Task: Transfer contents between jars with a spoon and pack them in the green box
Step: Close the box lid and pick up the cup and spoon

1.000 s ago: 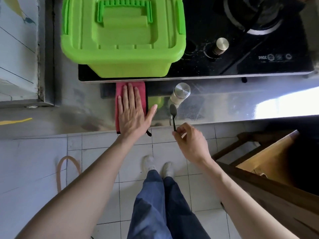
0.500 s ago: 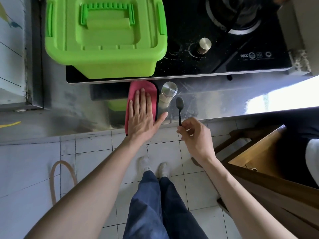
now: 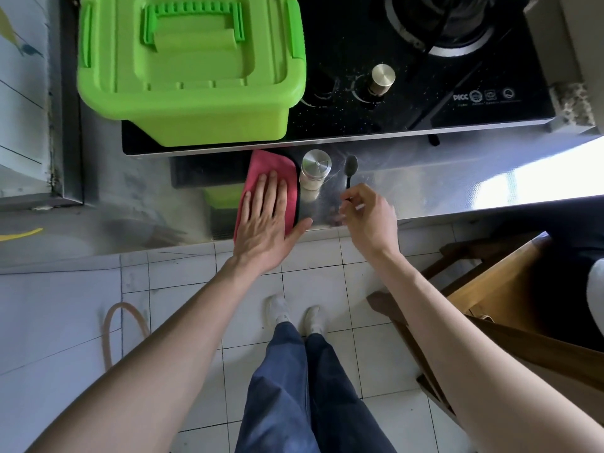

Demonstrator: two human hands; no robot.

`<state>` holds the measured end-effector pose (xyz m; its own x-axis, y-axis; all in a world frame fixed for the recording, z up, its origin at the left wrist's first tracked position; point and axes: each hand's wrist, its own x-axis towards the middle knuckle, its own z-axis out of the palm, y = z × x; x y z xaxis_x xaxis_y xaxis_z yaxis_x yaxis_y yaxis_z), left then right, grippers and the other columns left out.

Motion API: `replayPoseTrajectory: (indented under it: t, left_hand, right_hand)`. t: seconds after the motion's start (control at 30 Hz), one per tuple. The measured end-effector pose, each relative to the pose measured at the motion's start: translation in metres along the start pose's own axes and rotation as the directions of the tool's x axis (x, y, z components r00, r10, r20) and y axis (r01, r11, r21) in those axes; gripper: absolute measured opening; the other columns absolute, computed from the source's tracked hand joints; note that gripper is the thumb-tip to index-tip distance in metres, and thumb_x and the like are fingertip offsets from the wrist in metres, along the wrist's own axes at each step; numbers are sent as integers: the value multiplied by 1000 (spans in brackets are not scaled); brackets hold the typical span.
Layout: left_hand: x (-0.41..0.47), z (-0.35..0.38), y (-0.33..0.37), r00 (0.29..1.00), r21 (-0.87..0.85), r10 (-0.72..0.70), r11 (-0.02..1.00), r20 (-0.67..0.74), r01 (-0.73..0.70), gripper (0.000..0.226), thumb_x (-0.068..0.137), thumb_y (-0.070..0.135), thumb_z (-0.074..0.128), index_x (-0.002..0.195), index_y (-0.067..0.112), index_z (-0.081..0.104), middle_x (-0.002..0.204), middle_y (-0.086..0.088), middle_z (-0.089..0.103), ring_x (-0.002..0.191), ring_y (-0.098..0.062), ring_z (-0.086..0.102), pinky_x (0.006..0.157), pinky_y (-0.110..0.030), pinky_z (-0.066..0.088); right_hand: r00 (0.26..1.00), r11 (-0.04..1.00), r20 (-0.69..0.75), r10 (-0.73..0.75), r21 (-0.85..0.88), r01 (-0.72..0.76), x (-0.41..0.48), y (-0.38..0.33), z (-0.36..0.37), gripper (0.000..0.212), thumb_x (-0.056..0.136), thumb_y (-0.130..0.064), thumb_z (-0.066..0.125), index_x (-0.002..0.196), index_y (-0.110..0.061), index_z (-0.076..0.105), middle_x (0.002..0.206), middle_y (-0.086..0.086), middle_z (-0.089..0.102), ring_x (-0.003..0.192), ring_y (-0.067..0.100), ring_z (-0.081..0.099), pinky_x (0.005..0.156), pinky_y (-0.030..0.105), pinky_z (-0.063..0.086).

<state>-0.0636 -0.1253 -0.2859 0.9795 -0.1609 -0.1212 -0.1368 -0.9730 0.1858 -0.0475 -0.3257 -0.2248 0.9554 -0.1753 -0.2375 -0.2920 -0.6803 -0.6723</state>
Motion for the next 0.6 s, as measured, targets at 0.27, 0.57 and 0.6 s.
replayPoseTrajectory:
  t: [0.27,0.57,0.6]
  left_hand:
    - [12,1,-2,1000,39,-19,999,-1,19,106,92,84,14,167,9,8,176,-11,1,162,-27,-3,130,-50,7]
    - [26,0,-3,997,18,-27,999,65,26,128,77,99,6,167,9,-3,175,-13,-12,161,-28,-13,130,-52,2]
    - [27,1,-2,998,24,-26,999,62,25,127,78,98,9,167,8,-3,175,-13,-11,161,-29,-12,130,-52,3]
  right_hand:
    - [995,977,-9,-103,-188,99,28,-4,14,24,85,-46,70,102,-31,75,95,-11,75,87,14,70,70,30,55]
    - [977,923,41,-208,-323,210,48,-20,23,57,68,-75,73,87,-23,58,88,-9,59,79,20,63,62,29,37]
    - [977,926,33,-210,-315,210,49,-22,24,58,69,-75,73,85,-23,54,86,-9,57,80,21,63,63,30,36]
